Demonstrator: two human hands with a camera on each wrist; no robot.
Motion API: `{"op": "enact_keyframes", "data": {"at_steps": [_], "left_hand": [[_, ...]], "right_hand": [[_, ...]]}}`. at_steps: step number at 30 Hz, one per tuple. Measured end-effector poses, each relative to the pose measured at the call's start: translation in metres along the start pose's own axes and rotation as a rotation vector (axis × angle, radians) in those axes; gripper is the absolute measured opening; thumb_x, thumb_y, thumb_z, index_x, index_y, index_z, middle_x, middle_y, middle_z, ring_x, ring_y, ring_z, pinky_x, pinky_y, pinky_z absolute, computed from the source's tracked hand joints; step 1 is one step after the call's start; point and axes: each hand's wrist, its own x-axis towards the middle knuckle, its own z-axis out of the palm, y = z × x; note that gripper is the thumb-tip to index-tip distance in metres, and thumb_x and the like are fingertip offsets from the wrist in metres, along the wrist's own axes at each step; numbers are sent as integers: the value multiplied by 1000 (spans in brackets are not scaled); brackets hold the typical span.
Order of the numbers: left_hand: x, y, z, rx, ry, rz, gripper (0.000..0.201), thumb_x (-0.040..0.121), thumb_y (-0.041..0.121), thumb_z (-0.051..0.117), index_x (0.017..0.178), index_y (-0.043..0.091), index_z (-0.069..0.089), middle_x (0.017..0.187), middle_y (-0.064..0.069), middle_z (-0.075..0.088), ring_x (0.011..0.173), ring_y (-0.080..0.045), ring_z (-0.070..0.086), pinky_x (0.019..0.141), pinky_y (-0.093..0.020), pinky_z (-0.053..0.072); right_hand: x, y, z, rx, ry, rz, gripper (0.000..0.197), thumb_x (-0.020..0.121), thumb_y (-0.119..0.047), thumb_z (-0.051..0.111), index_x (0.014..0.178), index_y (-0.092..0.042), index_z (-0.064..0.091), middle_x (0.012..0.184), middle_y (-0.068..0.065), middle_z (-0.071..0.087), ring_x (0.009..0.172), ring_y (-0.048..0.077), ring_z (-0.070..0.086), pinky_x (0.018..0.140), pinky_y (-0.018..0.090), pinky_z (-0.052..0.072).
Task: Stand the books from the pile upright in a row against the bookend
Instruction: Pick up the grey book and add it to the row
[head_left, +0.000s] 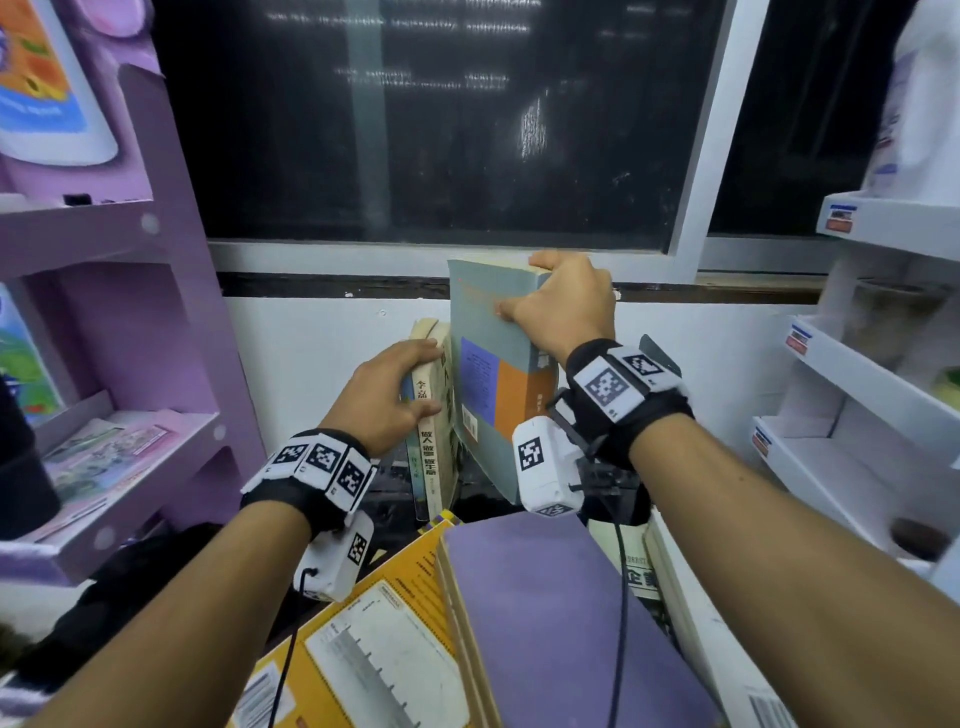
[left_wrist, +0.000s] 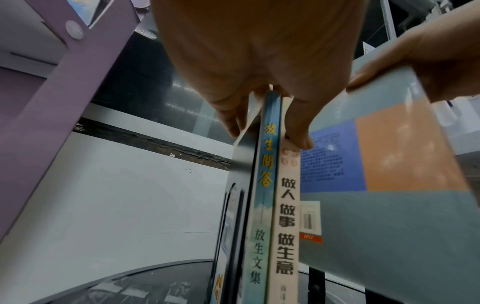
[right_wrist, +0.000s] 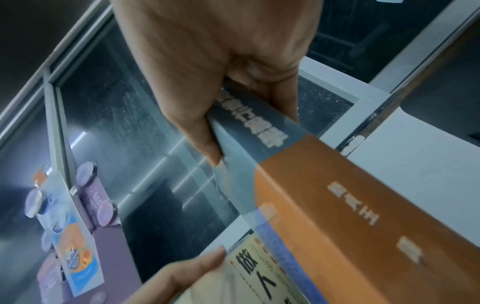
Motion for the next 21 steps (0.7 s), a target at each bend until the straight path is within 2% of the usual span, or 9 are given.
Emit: {"op": "enact_keyframes", "data": {"at_steps": [2,5,12,14,17,21], "left_hand": [[1,-5,1,-37,2,-9,61,74,13,79,130,17,57,141,5,50,131,-10,43,105,-9,22],[2,-8,1,-80,13,-7,62,72,12,80,130,19,58,142,7,49,130,-4,41,109,-15,25],[3,-11,3,-68,4,41,62,73,14,79,130,23,58,143,9,48,125,5,37,105,-6,21],[4,-11,3,-53,-1,45,62,74,15,79,131,23,57,144,9,46,128,2,37,105,-7,20],[4,-10,0,-61,-8,28,63,74,15,79,132,24,56,147,8,42,135,-6,37,109,-15,23],[1,-10,1,-81,-13,9,62,75,17,79,132,29,55,154,6,31,139,-5,30,112,-20,24]], "right_hand": [[-1,5,10,10,-13,17,58,73,-29,80,127,-20,61,112,5,68,108,25,60,86,25,46],[-4,11,25,-5,-30,30,51,74,-28,80,121,-19,64,109,6,68,106,26,60,85,26,46],[-9,20,53,30,-63,52,51,76,-32,78,122,-19,63,111,6,68,105,26,61,89,31,49],[-11,21,58,43,-65,51,56,76,-34,78,127,-19,61,115,7,67,108,26,60,91,32,49],[-12,24,64,49,-76,47,62,77,-36,77,133,-20,57,119,6,66,114,25,57,96,32,48],[-16,30,72,23,-105,23,65,77,-37,77,136,-20,54,124,4,65,117,24,57,99,33,47]]}}
